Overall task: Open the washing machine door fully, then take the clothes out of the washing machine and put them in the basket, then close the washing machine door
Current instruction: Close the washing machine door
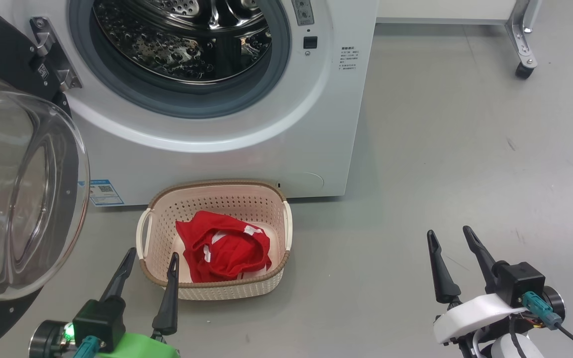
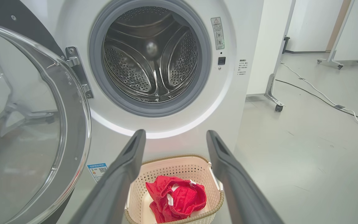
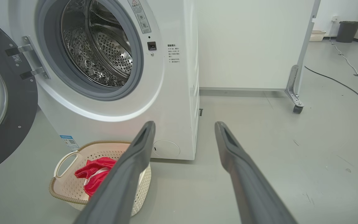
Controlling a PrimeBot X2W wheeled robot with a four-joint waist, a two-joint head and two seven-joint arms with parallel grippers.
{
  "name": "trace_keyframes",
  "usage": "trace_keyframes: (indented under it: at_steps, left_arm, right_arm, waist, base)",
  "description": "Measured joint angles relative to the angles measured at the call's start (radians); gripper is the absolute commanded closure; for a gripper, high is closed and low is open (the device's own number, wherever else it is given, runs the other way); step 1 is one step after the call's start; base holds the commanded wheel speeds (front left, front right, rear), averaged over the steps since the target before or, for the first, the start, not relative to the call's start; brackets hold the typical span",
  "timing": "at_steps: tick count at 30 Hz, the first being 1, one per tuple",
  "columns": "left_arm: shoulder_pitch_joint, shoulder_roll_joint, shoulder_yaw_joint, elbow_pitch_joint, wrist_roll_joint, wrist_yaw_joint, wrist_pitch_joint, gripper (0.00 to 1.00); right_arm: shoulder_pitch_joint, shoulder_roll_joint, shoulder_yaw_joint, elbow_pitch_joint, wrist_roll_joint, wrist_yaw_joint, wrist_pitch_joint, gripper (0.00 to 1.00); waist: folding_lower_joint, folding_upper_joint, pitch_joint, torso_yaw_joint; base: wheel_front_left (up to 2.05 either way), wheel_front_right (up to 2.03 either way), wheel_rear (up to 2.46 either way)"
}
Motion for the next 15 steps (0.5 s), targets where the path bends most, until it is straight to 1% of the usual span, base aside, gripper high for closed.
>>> trace_keyframes:
  at_steps: [7, 15]
  left_arm:
    - [0.000, 0.002, 0.002, -0.006, 0.000, 0.000, 0.001, 0.00]
    - [0.000, 0.005, 0.002, -0.007, 0.000, 0.000, 0.008, 0.00]
  right_arm:
    - [0.000, 0.000, -0.002, -0.002, -0.001, 0.000, 0.000, 0.00]
    - [0.000, 0.000, -0.003, -0.002, -0.001, 0.000, 0.000, 0.00]
  waist:
    - [0.0000, 0.0000, 0.006, -0.001]
    - [0.0000, 0.0000, 0.009, 0.000]
  base:
    - [-0.31, 0.31, 0.00]
    - [-0.04, 0.04, 0.00]
